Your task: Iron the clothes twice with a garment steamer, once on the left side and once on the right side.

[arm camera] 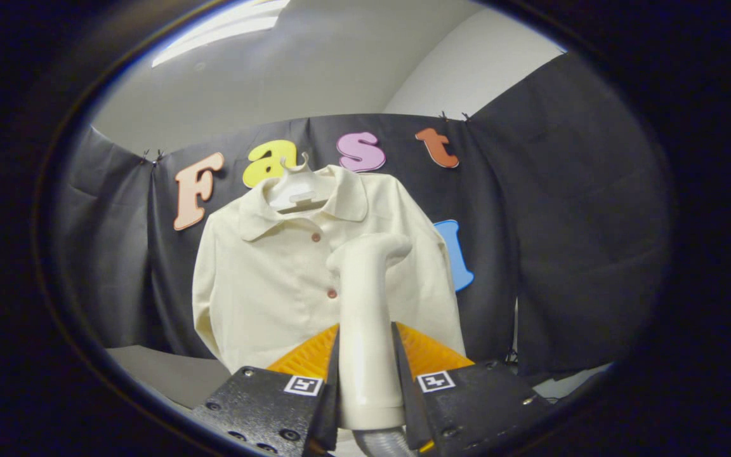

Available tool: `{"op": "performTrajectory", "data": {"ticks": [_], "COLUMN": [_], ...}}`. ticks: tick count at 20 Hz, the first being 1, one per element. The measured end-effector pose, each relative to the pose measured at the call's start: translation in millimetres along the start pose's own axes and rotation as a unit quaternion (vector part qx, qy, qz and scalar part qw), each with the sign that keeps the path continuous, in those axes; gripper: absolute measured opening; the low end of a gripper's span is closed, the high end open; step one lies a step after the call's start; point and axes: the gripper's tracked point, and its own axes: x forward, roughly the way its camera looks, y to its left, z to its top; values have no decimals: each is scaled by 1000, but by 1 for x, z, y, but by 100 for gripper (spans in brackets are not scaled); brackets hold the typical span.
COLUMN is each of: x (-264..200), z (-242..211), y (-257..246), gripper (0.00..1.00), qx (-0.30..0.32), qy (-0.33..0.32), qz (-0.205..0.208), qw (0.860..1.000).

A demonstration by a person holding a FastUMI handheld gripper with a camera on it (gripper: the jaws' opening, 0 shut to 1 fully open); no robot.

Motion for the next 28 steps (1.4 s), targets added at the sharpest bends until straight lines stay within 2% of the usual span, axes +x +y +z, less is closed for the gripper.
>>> {"op": "performTrajectory", "data": {"ticks": [3, 9, 19, 28], "x": [14, 9, -29, -70], "z": [-19, -71, -151, -212], "y": [-4, -18, -38, -45], "gripper": [40, 40, 40, 40], "qx": [0, 43, 48, 104], "qy": [15, 45, 98, 148], "qz": [-3, 0, -14, -24], "qw": [1000, 998, 994, 983]}}
